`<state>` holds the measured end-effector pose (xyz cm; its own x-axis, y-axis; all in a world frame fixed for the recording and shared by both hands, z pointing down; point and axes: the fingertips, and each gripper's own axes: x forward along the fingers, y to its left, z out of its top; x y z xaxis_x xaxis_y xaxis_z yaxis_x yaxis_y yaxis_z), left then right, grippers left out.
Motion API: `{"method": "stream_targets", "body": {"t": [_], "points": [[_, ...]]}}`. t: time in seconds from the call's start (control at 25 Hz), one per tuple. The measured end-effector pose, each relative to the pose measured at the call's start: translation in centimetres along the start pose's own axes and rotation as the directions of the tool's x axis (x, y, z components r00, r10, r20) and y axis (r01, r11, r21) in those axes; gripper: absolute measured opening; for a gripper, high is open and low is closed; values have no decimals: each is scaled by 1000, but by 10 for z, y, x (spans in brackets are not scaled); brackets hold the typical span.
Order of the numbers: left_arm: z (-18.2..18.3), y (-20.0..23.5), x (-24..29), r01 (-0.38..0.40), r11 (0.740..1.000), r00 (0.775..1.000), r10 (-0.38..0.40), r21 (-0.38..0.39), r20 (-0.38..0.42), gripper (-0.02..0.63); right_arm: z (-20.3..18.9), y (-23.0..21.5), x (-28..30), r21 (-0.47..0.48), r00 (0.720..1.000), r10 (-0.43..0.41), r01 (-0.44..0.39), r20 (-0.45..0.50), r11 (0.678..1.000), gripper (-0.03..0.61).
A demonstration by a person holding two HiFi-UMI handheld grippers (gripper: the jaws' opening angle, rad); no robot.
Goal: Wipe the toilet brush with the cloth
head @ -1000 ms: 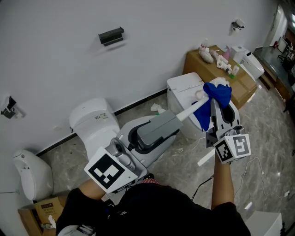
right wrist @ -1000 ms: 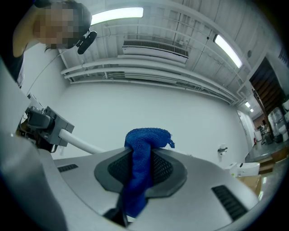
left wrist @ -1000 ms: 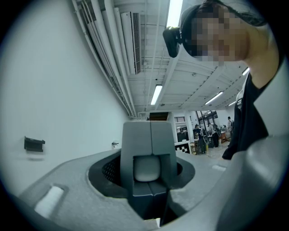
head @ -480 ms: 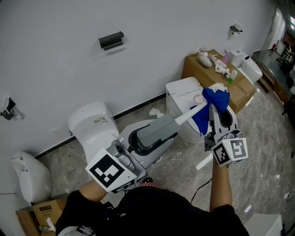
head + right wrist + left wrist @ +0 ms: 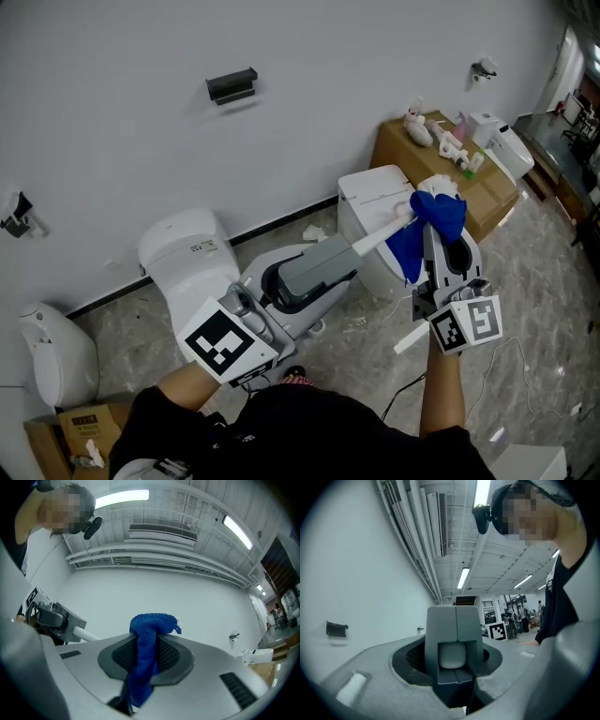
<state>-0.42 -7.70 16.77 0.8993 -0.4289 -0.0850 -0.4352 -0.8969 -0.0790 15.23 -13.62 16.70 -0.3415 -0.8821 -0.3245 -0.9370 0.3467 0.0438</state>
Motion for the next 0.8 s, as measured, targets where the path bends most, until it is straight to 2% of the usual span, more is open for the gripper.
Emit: {"method": "stream_targets", "body": {"t": [0.24,0.6,0.8], "points": [[-5,0,2,-3,1000,1000,3,-11,-13,181,19,13,-4,24,999,37,-38,38,999,78],[-5,1,4,12,1000,1000,-12,-6,-23,181,60,67,3,13,976,185,-188,112,982,78],[-7,2,5,23,1000,999,-23,0,-22,181,68,90,9,32,958,253,-259,135,965,77]]}}
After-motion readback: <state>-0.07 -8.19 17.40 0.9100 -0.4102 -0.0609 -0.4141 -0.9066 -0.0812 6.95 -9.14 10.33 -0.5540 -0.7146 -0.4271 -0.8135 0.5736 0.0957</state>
